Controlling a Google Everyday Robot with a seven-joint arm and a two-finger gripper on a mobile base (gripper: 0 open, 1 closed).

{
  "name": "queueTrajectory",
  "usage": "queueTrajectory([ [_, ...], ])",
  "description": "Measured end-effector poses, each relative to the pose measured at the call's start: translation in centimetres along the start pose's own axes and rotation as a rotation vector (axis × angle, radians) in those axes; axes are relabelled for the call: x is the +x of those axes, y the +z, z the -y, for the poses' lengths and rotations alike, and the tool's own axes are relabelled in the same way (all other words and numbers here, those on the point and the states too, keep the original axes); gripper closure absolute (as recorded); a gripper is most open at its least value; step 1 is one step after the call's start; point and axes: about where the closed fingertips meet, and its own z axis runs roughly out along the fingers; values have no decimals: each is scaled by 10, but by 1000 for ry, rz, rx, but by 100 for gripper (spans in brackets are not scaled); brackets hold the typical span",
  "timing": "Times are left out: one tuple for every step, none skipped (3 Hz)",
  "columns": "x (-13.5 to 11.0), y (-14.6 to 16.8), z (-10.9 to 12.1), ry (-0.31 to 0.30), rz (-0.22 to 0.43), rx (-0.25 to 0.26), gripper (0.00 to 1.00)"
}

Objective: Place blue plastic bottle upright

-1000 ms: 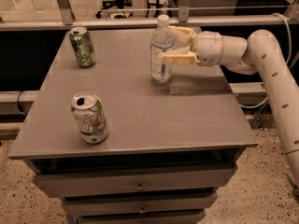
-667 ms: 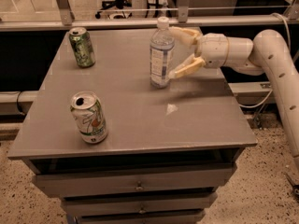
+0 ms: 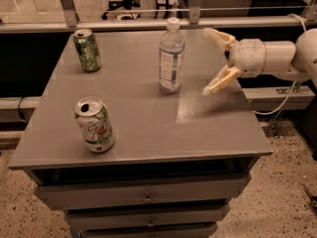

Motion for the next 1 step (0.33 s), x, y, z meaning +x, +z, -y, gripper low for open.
queueTrajectory([
  [11,-55,-6,59,-128,69,0],
])
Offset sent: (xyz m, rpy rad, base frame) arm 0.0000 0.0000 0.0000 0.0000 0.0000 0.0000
